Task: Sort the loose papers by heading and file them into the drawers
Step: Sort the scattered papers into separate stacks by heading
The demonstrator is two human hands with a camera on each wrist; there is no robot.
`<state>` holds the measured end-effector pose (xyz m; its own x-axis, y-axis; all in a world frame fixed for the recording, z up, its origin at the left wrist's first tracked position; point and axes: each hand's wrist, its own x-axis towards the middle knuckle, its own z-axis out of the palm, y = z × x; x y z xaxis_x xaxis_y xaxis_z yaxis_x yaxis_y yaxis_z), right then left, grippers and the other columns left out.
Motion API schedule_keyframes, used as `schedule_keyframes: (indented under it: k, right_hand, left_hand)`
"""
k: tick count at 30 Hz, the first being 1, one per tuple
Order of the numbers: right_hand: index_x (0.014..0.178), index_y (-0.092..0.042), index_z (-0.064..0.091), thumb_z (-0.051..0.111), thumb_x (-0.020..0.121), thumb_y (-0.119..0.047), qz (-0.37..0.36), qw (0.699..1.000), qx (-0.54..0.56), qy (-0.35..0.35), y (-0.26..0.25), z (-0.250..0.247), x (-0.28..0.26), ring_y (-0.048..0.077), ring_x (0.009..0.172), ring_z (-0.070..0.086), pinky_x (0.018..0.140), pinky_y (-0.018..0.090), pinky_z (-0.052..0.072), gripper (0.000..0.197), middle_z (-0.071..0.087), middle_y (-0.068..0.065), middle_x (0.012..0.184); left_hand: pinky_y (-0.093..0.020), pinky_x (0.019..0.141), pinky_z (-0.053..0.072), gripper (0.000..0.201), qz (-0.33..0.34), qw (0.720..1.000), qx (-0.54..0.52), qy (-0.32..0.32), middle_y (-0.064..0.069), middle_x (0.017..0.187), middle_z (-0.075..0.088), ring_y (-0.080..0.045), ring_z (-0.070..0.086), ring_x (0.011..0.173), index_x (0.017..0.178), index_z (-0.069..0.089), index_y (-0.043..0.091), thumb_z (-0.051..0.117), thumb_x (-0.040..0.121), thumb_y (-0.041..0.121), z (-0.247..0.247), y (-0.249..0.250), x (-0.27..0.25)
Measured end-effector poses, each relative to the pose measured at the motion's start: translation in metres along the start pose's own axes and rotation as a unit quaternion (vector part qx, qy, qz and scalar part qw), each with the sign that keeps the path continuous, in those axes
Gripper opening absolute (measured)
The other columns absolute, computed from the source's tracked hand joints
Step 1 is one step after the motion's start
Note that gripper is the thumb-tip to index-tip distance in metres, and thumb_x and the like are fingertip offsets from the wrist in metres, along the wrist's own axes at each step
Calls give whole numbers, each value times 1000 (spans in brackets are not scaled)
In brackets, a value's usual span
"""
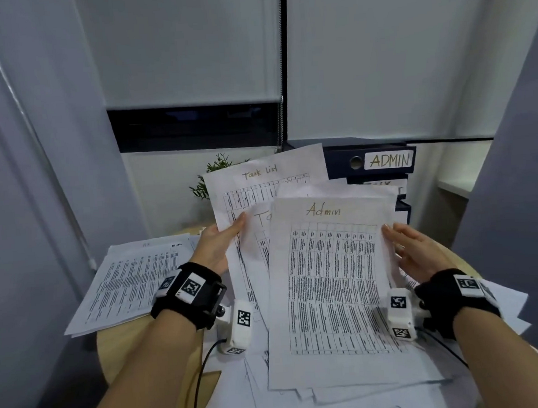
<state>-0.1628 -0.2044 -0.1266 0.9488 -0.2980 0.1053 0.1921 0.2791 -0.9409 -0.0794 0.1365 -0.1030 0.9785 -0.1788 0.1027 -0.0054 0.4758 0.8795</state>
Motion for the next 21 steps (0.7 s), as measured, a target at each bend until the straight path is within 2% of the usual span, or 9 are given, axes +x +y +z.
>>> schedule_keyframes:
  k: [5,8,10,12,14,16,18,20,21]
  right_hand:
    - [92,-14,68,63,86,-23,-16,999,35,10,1,12,-1,9,71,68,61,21,56,12,74,-2,82]
    - [84,-17,71,72,69,-31,-44,997,65,5,1,21,-2,8,72,69,54,16,53,21,74,-1,84]
    - [89,-15,69,72,62,-34,-60,996,71,9,1,24,-2,6,70,69,49,13,49,33,74,-2,84]
    - [97,-13,65,67,72,-31,-75,993,85,23,3,26,-2,5,70,68,50,13,50,31,74,-4,85]
    - [96,-16,63,59,87,-26,-87,990,104,36,3,26,-3,1,67,66,48,12,48,15,73,-6,83]
    - [91,-18,61,50,98,-20,-92,988,115,45,3,26,-6,-2,59,64,42,10,43,13,72,-10,77]
    - [90,-20,62,47,100,-18,-96,986,128,45,3,26,-8,-1,62,66,43,10,44,18,73,-10,79]
    - [90,-19,62,46,100,-17,-100,983,149,38,1,28,-10,0,64,67,44,10,45,19,74,-9,81]
    - [91,-19,61,46,100,-17,-101,983,151,33,1,27,-9,-1,62,66,43,10,45,18,74,-9,80]
  left_hand:
    - [-42,98,48,29,84,985,107,104,-13,119,64,-29,60,114,122,58,2,57,95,13,9,-4,6]
    - [-33,99,45,42,177,961,176,119,-5,127,54,-22,53,121,135,38,10,51,96,3,11,-4,5]
    - [-15,97,40,62,237,944,206,103,2,139,40,-4,46,120,143,17,20,45,95,-7,12,-2,1]
    - [6,87,31,73,299,918,226,128,5,145,29,14,38,118,147,9,18,39,91,-17,14,2,-3]
    - [12,83,26,72,341,885,240,207,2,149,28,10,32,121,147,18,18,35,89,-21,12,8,-7]
    - [6,86,30,60,349,857,227,303,1,139,39,-2,38,122,138,34,19,31,91,-18,5,13,-9]
    - [-9,94,37,49,348,833,203,379,-1,131,48,-14,46,124,126,46,15,27,93,-15,-2,16,-8]
    - [-19,101,37,40,329,827,228,395,-5,131,54,-20,48,127,114,55,10,30,94,-13,-7,15,-6]
    - [-22,103,36,36,310,840,256,363,-4,130,56,-21,48,127,109,59,11,35,94,-12,-8,13,-4]
